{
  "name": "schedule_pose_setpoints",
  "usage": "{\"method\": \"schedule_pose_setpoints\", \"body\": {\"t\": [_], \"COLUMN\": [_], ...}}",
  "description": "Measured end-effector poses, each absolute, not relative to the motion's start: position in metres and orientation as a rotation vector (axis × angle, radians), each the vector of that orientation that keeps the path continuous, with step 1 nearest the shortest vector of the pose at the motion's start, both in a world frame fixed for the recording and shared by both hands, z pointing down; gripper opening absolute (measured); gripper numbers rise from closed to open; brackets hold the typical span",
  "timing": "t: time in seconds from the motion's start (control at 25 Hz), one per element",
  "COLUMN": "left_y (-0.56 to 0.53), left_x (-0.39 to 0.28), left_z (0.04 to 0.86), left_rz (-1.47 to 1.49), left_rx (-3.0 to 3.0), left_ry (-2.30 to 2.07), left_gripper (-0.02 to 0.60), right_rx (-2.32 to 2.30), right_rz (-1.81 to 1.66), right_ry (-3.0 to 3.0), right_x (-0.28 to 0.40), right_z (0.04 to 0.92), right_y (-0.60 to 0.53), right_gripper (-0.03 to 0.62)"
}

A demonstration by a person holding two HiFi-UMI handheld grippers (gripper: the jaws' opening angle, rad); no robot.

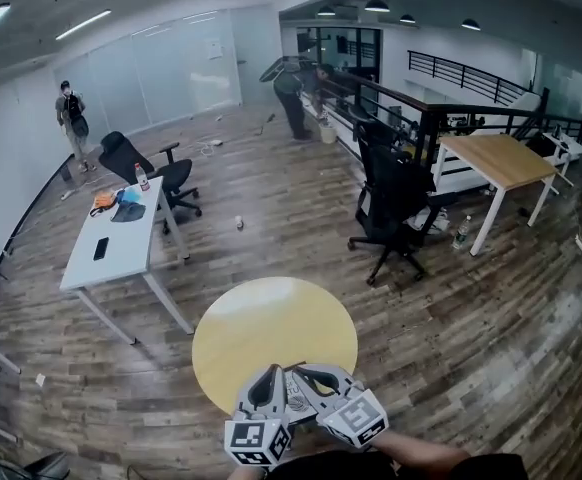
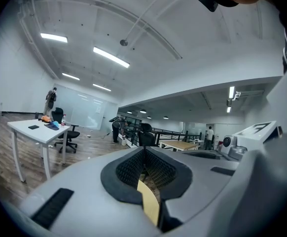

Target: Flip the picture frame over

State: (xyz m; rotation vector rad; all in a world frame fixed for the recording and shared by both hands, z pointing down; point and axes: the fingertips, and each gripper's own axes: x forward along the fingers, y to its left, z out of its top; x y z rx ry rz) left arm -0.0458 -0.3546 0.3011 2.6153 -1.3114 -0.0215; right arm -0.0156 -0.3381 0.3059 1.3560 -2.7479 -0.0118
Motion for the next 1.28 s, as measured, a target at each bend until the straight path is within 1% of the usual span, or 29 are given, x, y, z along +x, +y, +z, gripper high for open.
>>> {"method": "schedule_pose_setpoints", "body": {"t": [1.28], "left_y": [-0.35], "left_x": [-0.052], "left_z": [0.296], "left_rz": [-0.038], "left_rx": [2.633], "left_ry": [-1.324], "left_gripper": [0.029], "right_rx": [1.451], "right_rz": [-0.081], "right_ry": [-2.73], "right_x": [-0.012], "right_z": [0.294], "right_y": [-0.34], "right_gripper": [0.025]}}
